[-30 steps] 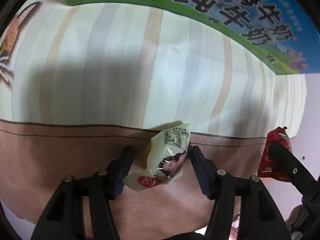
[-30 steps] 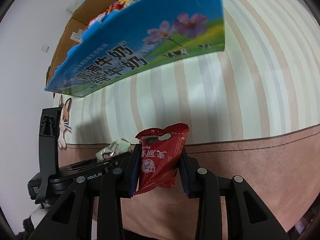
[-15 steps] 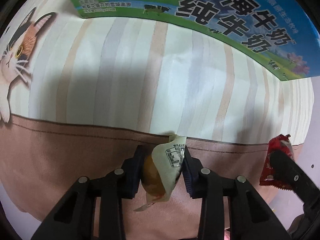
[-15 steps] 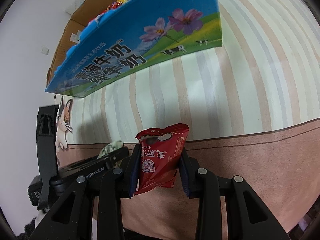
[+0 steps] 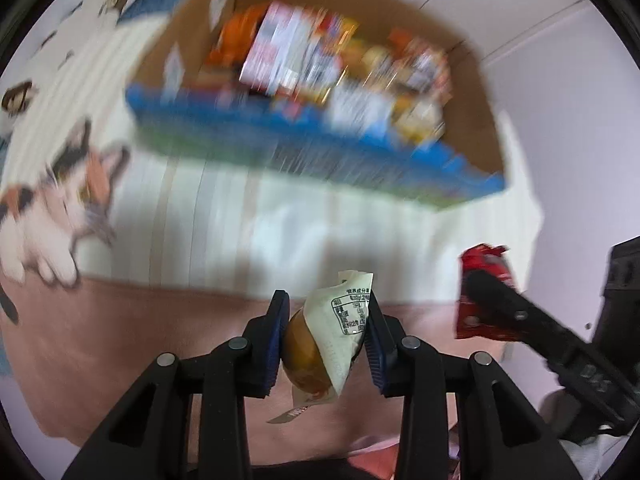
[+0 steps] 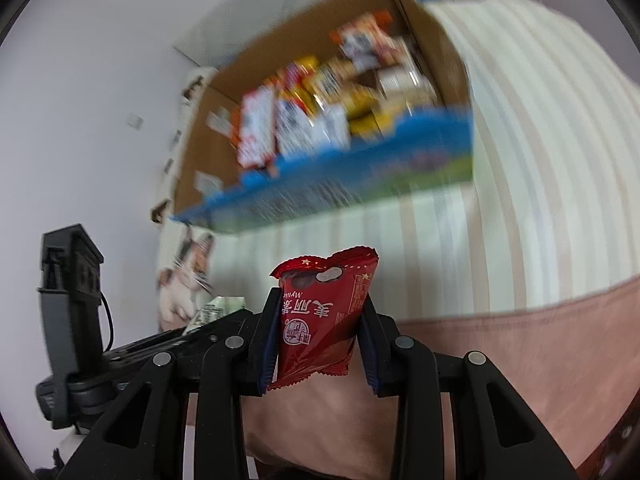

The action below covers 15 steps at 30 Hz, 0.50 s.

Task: Organize snacks
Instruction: 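Lift the clear white packet and red candy bag and carry them over the box, then open both grippers to drop the packets into the box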

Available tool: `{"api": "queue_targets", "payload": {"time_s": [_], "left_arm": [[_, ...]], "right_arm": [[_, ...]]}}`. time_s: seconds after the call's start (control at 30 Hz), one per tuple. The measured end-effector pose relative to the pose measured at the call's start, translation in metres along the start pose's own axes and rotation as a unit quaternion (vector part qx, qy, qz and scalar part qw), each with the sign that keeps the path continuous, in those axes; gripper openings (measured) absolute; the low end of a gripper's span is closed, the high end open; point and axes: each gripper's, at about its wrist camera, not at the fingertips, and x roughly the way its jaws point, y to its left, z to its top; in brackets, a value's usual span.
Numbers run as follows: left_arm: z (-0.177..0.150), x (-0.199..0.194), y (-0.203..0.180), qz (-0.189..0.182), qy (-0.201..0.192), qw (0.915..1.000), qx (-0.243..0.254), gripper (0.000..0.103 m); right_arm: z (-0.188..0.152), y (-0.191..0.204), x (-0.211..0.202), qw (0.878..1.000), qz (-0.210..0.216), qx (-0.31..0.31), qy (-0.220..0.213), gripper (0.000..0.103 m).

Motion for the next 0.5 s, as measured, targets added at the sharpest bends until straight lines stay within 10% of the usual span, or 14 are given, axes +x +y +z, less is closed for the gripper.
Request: {"api": "queue_targets", "payload": {"time_s": [0.2,0.5], "left_arm": [[0.059,-0.038,-0.017,-0.009,-0.056,0.9978,0.034,0.033],[0.126,0.007,0.006,0.086,-0.053,0.9933,0.056,0.033]], "right_arm": [[0.055,0.026,-0.038,0.998,-0.011,-0.034,-0.056,0.037],[0.128,0.013,-0.010,0.994,-0.089,-0.032,-0.055,0.037]]}}
